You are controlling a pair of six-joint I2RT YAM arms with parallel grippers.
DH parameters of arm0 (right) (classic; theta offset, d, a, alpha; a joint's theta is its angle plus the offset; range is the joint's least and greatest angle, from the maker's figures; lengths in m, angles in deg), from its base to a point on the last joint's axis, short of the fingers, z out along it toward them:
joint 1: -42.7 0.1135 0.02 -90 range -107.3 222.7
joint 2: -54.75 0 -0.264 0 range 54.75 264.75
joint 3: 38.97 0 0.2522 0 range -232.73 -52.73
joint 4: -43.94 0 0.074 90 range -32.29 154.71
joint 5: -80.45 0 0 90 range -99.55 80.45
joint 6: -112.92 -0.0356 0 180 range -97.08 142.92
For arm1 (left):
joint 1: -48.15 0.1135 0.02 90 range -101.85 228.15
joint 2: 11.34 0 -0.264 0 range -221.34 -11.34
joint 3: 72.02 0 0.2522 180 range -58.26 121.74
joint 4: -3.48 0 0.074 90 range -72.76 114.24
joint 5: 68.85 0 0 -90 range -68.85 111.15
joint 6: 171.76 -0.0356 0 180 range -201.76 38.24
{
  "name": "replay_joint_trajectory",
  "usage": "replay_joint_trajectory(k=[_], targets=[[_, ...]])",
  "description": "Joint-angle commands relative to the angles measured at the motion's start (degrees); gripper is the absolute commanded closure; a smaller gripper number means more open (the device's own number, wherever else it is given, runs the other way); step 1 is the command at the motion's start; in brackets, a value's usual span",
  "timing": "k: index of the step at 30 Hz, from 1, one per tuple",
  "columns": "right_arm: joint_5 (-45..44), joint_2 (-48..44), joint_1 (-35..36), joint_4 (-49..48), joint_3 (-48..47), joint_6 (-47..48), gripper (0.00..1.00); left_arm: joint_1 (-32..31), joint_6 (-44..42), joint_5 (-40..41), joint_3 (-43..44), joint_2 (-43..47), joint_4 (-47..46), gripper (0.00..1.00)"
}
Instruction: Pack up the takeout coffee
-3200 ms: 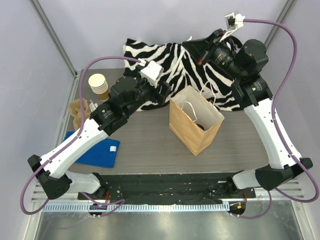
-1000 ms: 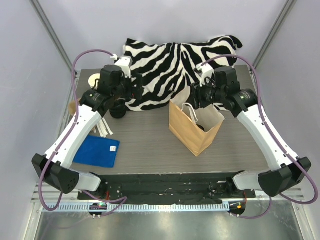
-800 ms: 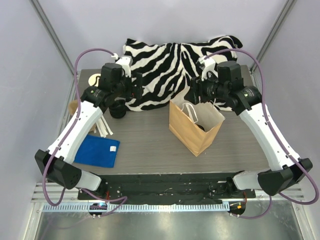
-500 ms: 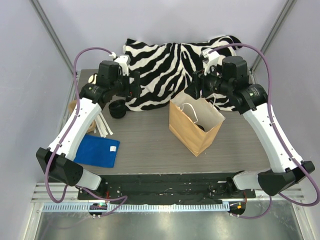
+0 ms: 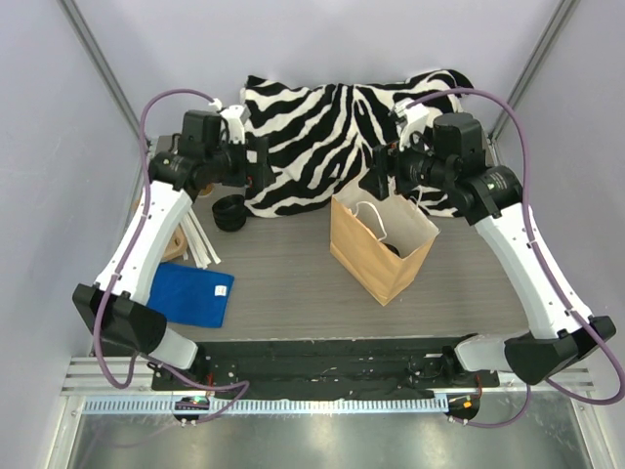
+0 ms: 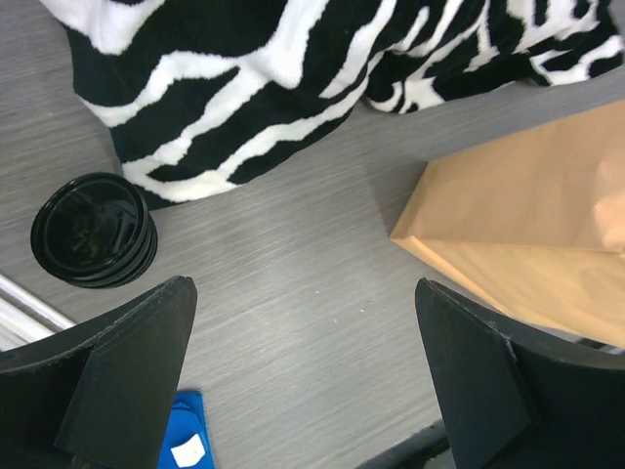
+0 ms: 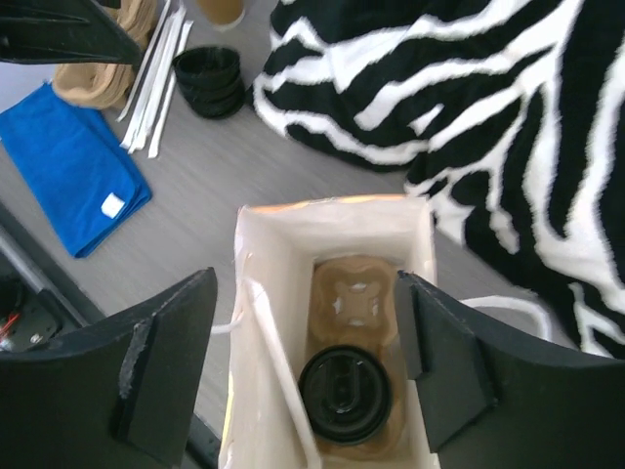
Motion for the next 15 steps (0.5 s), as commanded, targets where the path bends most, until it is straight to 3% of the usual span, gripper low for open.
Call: replay_joint_trajectory(k=[1,4,9,11,15], targets=[[-5.1,-0.2,-1.5,-4.4,-7.0,-1.0,0.16,5.0,-0.1,-9.5,9.2,-4.1,6.8,0.00],[-5.9,1.0,-5.9,-5.8,-11.0,-3.0,0.09,8.0,-2.3,-13.4,14.2,-6.4,11.2,0.00],[-6.1,1.4,-14.9,-6.8,-13.9,-5.0,0.06,10.7,-6.0,-14.6,21.9,-9.7,19.9,0.00],[-4.6,0.7,-18.3,-6.7,-12.6,-6.5,0.06,11.4,-6.4,-14.3,21.8,-9.8,21.1,0.00],[-3.4,-3.9,-26.5,-6.6,-1.2,-6.4,0.06,11.6,-9.9,-12.6,19.9,-9.8,24.7,0.00]])
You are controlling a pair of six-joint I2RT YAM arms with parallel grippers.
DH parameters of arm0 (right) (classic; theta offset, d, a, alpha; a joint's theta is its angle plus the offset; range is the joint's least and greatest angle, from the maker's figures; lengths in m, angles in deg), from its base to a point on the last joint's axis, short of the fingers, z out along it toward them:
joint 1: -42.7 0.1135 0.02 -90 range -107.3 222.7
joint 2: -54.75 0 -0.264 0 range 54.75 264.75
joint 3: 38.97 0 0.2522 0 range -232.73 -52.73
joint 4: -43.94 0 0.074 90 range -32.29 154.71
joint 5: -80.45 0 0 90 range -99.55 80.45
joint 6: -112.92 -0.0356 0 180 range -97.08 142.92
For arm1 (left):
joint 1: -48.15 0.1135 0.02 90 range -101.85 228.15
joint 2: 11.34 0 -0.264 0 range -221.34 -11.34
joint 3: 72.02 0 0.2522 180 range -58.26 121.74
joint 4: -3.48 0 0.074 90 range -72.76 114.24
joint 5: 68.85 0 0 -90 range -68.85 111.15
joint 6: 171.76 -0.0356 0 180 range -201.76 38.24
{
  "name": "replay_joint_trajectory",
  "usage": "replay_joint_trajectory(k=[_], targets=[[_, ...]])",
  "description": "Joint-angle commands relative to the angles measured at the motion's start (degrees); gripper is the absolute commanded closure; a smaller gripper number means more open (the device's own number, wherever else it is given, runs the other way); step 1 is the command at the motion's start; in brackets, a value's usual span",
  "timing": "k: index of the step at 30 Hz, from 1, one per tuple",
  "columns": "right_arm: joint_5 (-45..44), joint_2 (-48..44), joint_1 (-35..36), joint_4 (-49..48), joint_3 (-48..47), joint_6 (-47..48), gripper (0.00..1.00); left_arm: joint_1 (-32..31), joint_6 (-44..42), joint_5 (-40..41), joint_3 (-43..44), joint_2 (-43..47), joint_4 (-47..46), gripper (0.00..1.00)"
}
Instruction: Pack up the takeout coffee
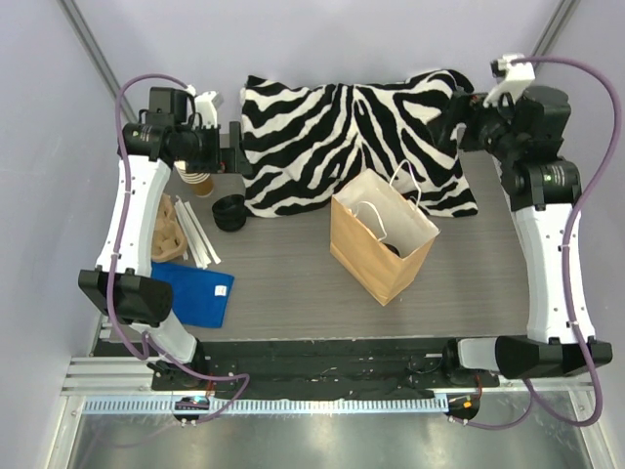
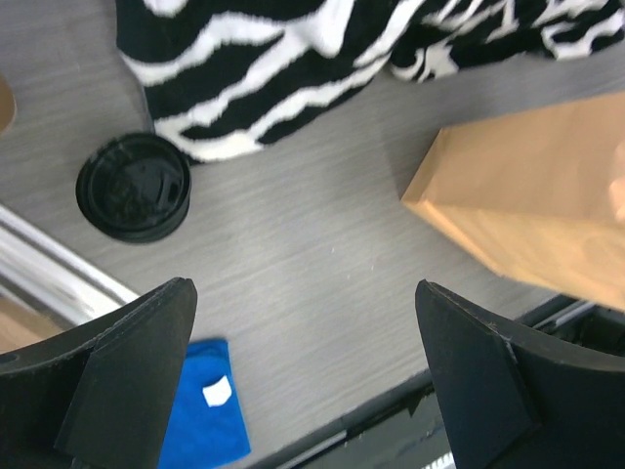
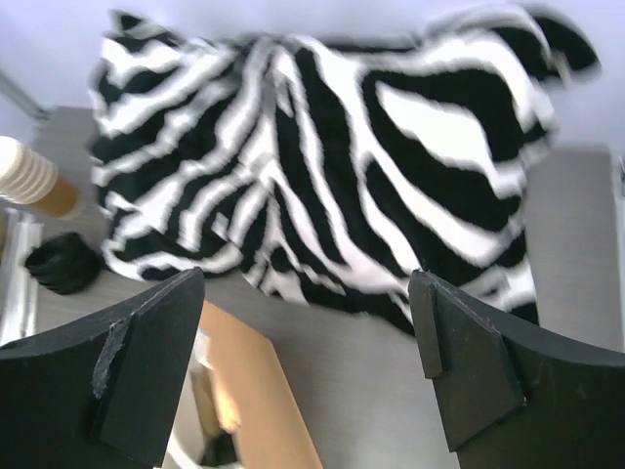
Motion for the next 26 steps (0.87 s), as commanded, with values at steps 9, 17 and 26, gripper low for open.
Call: replay_joint_trajectory(k=[9,17,26], targets=[[1.0,-17.3,-14.8,2.6,29.8,5.9,0.05,0.5,-9.8,4.4,-17.9,8.7,5.6,0.00],[1.0,-24.2,-15.2,4.0,41.0,10.9,0.05,0.5,-12.7,14.0,-27.6,12.3,1.4,0.00],[1.7,-27.2,-15.2,3.0,41.9,15.0,0.03,0.6,-13.2,19.7,-34.1,16.4,-5.2,0.00]])
